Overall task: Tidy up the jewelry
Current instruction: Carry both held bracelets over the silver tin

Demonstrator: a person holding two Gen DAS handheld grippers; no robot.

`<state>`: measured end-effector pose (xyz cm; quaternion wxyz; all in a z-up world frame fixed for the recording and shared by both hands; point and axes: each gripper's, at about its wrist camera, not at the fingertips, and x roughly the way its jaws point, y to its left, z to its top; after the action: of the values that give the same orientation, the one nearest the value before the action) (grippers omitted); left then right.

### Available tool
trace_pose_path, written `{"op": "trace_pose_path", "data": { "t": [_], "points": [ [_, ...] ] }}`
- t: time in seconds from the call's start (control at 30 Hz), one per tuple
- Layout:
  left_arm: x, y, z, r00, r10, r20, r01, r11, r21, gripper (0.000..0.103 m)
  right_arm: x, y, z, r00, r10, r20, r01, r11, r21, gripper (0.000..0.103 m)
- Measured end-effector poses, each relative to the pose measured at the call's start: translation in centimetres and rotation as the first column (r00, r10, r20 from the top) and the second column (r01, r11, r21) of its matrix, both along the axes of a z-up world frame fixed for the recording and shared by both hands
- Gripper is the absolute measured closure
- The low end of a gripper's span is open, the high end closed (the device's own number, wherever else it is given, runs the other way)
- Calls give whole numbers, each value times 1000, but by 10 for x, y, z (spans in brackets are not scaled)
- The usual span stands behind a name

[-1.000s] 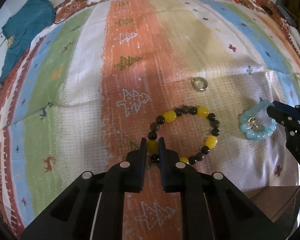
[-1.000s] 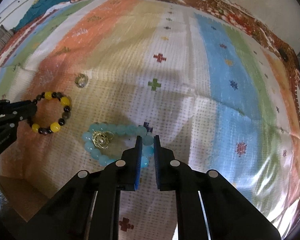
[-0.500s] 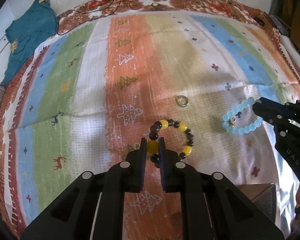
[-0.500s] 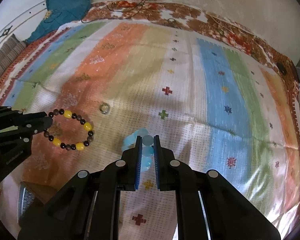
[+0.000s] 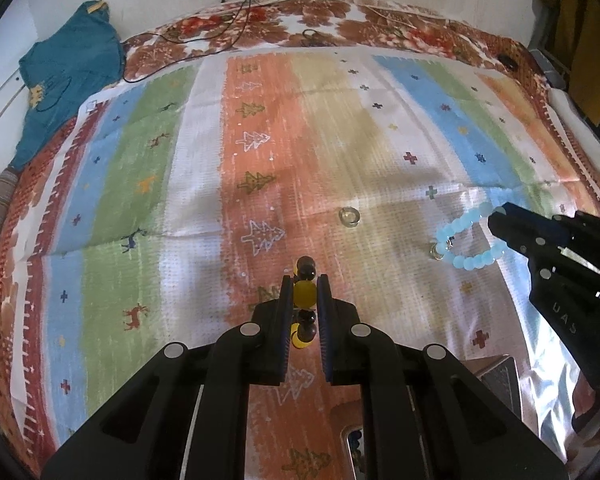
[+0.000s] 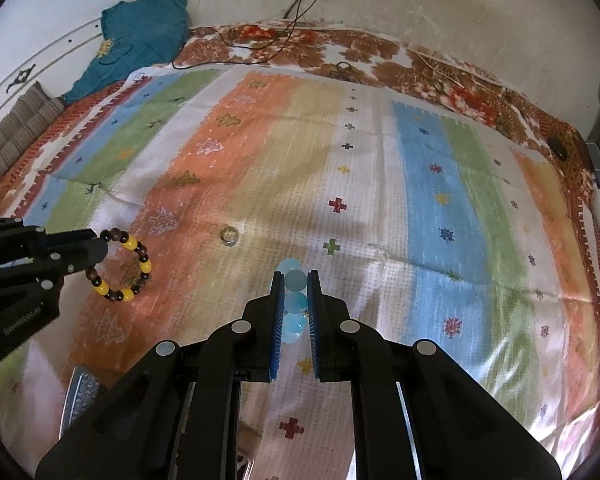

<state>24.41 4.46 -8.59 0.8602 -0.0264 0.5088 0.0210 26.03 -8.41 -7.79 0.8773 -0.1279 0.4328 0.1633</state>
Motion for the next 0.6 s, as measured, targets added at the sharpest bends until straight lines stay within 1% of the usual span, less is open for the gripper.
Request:
{"op": "trace_pose_path", "data": {
  "t": [0.1,0.3,0.43,0.6],
  "points": [
    [-4,1,3,1000,3,4,-3,1000,-8,92,-4,-1,2,1000,-14,8,14,1000,5,91],
    [-12,0,15,1000,3,27,-3,1000,-27,92,-13,-1,5,1000,-7,3,7,1000,15,91],
    [-17,-2,26,999,3,49,0,998,-57,92,-19,0,9,1000,-2,10,1,1000,15,91],
    [-26,-7,40,997,-15,77,22,996,-83,92,-29,-1,25,999,7,36,-8,999,31,91]
  ]
}}
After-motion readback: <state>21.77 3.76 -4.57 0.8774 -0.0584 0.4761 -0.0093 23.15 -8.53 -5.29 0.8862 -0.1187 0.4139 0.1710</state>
